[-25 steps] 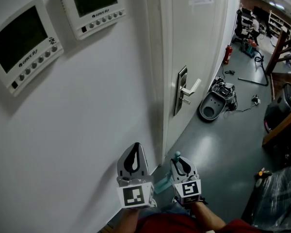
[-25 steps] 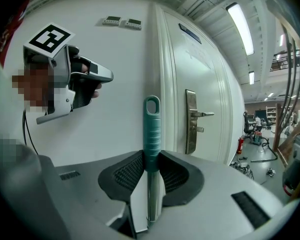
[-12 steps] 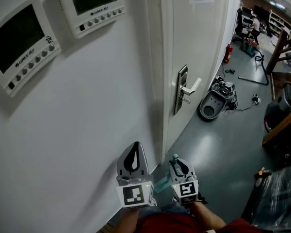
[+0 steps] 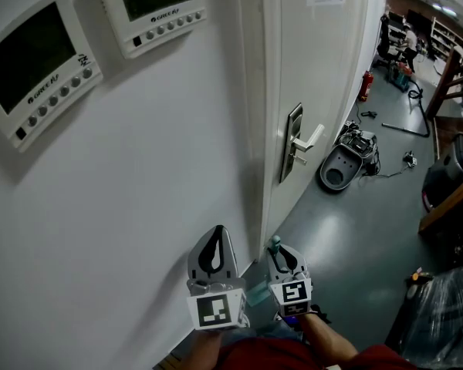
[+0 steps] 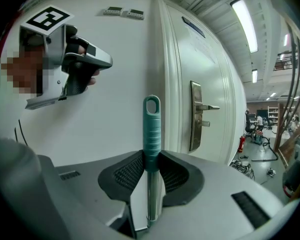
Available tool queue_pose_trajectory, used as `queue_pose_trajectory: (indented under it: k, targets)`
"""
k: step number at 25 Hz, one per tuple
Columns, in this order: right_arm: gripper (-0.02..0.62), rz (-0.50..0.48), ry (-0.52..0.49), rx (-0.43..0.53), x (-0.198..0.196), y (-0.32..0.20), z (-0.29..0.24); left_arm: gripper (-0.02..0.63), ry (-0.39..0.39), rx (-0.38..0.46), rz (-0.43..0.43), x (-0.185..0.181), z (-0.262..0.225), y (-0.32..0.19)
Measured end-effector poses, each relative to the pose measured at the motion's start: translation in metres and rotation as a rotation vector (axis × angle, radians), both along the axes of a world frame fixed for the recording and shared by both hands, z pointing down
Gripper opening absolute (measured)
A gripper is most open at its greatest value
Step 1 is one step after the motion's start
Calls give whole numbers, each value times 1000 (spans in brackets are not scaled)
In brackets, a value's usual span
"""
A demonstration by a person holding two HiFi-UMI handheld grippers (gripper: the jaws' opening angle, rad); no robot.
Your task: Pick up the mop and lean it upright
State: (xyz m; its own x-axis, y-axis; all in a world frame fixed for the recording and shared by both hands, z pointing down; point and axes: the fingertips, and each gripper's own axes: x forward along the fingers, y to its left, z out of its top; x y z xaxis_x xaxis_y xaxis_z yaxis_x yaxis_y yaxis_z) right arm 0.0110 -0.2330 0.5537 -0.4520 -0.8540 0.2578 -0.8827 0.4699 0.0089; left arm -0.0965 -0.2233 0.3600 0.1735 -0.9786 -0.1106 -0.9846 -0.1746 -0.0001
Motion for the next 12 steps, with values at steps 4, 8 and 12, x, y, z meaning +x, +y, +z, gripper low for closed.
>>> queue_pose_trajectory:
  k: [4, 8, 12]
  targets:
    - [106, 9, -17, -19, -9, -16, -1, 14, 3, -4, -6, -3, 1, 2]
    - [106, 17, 4, -10, -16, -36, 6, 14, 5, -7, -12, -5, 2, 3]
    - [106, 28, 24, -34, -26, -55, 7, 14, 4, -5, -15, -7, 3, 5]
